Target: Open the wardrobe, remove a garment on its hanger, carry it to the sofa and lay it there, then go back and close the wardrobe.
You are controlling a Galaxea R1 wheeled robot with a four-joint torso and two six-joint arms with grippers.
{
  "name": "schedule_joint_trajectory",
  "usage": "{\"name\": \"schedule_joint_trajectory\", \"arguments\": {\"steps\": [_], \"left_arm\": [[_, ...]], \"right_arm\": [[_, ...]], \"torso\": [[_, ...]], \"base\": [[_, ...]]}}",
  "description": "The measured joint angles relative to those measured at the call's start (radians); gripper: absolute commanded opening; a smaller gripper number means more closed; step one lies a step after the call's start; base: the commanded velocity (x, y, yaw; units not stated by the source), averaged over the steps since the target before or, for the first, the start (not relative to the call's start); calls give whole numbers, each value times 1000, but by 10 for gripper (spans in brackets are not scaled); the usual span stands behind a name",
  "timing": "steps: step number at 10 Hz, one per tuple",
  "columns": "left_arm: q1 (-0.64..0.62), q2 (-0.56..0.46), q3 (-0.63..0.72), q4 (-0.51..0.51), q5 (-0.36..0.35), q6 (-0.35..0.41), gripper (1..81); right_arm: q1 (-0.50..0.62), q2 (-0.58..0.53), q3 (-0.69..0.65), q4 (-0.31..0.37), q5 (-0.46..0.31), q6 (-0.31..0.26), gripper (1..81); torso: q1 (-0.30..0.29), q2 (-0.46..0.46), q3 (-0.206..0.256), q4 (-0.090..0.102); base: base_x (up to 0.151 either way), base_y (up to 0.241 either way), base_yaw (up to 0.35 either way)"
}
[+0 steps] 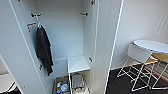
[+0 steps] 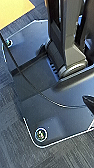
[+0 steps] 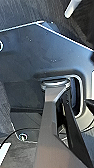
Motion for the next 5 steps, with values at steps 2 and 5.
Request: {"name": "schedule_joint_trajectory", "arguments": {"steps": [2, 5], "left_arm": [[0, 0, 0, 0, 0, 0, 811], [-3, 0, 0, 0, -2, 0, 811]], "right_arm": [[0, 6, 0, 0, -1, 0, 811], [-1, 6, 0, 0, -1, 0, 811]], "torso": [[0, 0, 0, 0], [0, 0, 0, 0]], "base": [[0, 0, 299], [0, 0, 246]]}}
